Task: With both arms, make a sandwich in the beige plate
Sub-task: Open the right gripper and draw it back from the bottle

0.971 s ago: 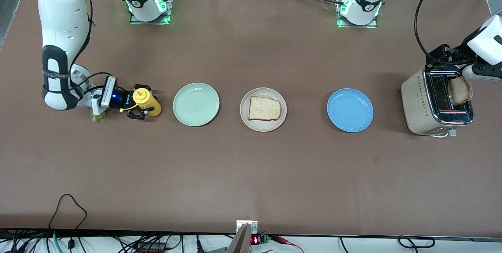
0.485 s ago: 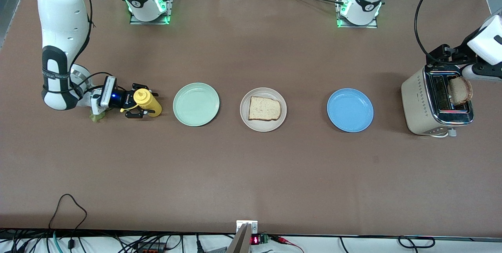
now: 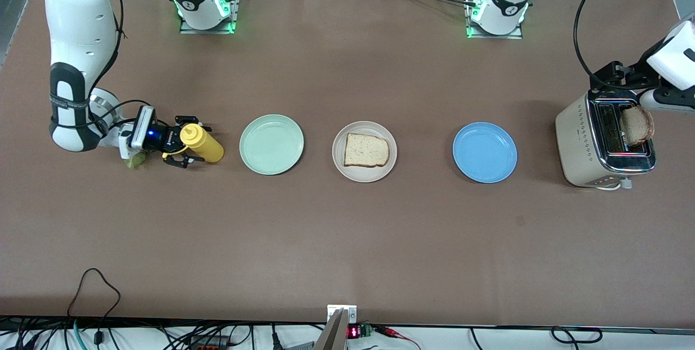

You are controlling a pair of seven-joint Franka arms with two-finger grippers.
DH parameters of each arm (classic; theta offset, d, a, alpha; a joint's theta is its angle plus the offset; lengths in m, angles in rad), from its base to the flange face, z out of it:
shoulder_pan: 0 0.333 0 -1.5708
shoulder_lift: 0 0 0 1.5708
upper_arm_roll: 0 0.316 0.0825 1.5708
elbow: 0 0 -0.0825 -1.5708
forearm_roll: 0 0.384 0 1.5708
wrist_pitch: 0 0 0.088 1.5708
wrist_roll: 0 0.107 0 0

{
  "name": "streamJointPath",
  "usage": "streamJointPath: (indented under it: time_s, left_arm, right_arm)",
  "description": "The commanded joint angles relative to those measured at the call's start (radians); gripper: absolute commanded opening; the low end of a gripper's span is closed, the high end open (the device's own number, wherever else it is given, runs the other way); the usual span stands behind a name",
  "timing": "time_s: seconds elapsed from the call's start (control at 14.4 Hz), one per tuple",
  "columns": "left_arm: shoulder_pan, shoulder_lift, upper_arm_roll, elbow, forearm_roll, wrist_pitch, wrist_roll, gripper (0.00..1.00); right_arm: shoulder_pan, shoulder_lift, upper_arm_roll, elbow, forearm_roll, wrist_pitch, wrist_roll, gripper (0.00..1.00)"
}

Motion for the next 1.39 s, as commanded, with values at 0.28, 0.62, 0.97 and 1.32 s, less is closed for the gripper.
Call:
streamJointPath:
  time_s: [0.28, 0.62, 0.97, 1.32]
  left_arm:
    - [0.009, -0.019, -0.007, -0.014, -0.009, 0.000, -0.004, 1.00]
    - [0.009, -0.019, -0.007, -0.014, -0.009, 0.000, -0.004, 1.00]
    - [0.009, -0.019, -0.007, -0.014, -0.009, 0.000, -0.004, 1.00]
    - [0.009, -0.019, -0.007, -0.014, -0.009, 0.000, -0.004, 1.00]
  right_arm:
    - [-0.117, 0.006, 0.004, 0.049, -0.168, -0.059, -0.053, 1.00]
    - [-0.104, 0.000, -0.122, 0.138, -0.296, -0.033, 0.072, 1.00]
    - [0.105, -0.001, -0.423, 0.160, -0.366, 0.014, 0.290, 1.00]
    - [0.260, -0.001, -0.640, 0.160, -0.451, 0.070, 0.647, 1.00]
